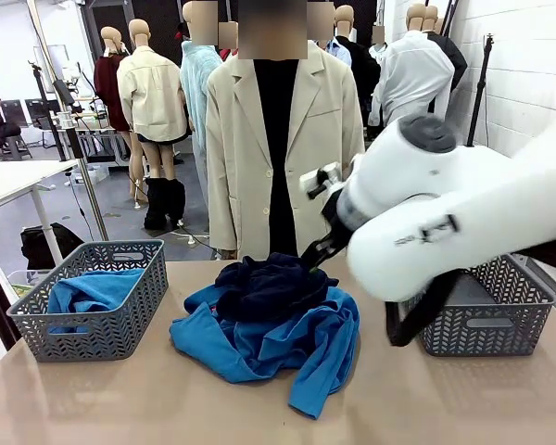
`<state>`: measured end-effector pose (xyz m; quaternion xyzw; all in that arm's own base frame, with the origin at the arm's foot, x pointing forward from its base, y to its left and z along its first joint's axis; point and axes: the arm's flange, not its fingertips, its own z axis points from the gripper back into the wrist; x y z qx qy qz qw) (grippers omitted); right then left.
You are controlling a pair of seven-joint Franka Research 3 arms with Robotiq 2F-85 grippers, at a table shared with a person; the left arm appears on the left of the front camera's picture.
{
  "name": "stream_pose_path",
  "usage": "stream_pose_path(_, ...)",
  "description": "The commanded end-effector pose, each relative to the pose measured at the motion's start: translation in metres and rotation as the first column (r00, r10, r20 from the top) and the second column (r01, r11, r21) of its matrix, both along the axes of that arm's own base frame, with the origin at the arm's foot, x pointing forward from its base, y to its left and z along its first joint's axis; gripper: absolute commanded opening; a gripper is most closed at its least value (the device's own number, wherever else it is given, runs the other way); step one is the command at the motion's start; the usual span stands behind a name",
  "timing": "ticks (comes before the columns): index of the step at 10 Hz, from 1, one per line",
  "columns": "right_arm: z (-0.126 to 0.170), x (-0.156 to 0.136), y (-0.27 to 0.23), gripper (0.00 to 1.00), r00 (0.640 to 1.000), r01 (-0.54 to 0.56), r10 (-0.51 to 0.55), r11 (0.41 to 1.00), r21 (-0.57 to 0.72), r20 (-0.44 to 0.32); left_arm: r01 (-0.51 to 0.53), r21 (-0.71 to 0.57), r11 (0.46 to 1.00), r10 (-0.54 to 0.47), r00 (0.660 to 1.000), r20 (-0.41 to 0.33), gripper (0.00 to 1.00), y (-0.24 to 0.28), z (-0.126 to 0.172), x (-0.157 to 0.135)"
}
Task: Sort the tops and bottoms.
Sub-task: Lift clothes from the center of the table with your right hand.
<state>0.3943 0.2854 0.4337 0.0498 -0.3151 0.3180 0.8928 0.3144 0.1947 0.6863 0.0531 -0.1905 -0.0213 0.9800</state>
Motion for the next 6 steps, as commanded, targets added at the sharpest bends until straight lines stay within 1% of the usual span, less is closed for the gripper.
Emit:
stream_pose_path(1, -0.006, 0.02, 0.013, 1.0, 0.991, -0.093, 0.093, 0.996, 0.003, -0.092, -0.003, -0.009, 1.0, 0.003, 1.0, 0.004, 1.0, 0.001, 0.002, 0.0)
stream_pose_path(2, -0.014, 0.019, 0.024, 1.0, 0.986, -0.121, 0.119, 0.993, -0.013, -0.121, -0.003, -0.009, 1.0, 0.003, 1.0, 0.004, 1.0, 0.001, 0.002, 0.0)
stream_pose_path(3, -0.021, 0.019, 0.036, 1.0, 0.978, -0.161, 0.16, 0.987, -0.003, -0.132, -0.003, -0.009, 1.0, 0.003, 1.0, 0.004, 1.0, 0.001, 0.002, 0.0)
stream_pose_path(4, -0.024, 0.02, 0.046, 1.0, 0.98, -0.174, 0.172, 0.985, -0.009, -0.102, -0.003, -0.009, 1.0, 0.003, 1.0, 0.004, 1.0, 0.001, 0.002, 0.0)
stream_pose_path(5, -0.025, 0.024, 0.051, 1.0, 0.986, -0.157, 0.155, 0.987, -0.024, -0.064, -0.003, -0.009, 1.0, 0.003, 1.0, 0.004, 1.0, 0.001, 0.002, 0.0)
stream_pose_path(6, -0.026, 0.024, 0.057, 1.0, 0.981, -0.181, 0.179, 0.983, -0.022, -0.071, -0.003, -0.009, 1.0, 0.003, 1.0, 0.004, 1.0, 0.001, 0.002, 0.0)
